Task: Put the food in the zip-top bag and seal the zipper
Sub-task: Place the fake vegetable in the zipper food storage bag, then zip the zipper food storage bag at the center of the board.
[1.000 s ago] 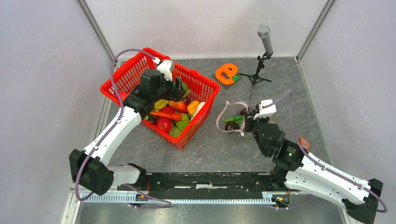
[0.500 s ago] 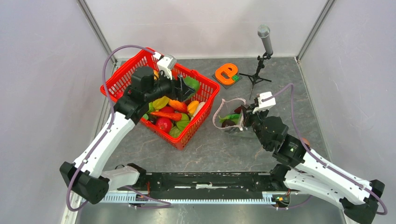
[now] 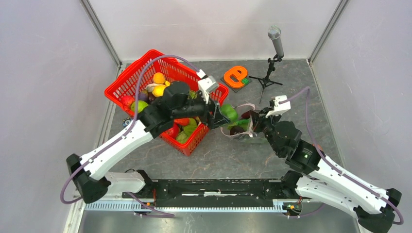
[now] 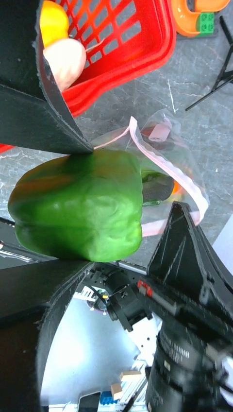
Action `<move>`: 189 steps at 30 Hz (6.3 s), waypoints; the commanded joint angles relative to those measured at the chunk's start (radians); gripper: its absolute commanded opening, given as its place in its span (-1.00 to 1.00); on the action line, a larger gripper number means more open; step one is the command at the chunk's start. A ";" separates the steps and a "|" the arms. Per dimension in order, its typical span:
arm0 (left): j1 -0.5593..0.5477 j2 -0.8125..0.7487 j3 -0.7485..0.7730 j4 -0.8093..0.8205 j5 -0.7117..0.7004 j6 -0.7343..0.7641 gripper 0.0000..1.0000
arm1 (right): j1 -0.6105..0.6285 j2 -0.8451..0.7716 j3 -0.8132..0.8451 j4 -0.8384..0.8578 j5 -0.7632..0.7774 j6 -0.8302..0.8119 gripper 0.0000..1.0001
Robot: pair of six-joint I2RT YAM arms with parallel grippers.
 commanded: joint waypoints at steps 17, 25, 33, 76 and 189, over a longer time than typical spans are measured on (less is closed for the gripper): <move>-0.151 0.365 0.250 0.084 -0.305 -0.012 -0.40 | -0.004 -0.093 0.029 0.034 -0.066 0.082 -1.00; -0.154 0.394 0.259 0.199 -0.208 -0.012 0.06 | -0.004 -0.131 0.029 0.047 0.030 0.166 -1.00; -0.153 0.416 0.343 0.140 -0.111 0.008 1.00 | -0.004 -0.143 0.059 0.034 0.210 0.144 -1.00; -0.145 -0.021 0.131 -0.198 0.005 0.291 0.84 | -0.004 0.035 0.440 -0.387 -0.585 -0.564 -1.00; -0.002 -0.226 -0.317 0.202 -0.476 0.240 -0.95 | -1.075 -0.084 -0.499 1.175 -1.512 0.276 0.40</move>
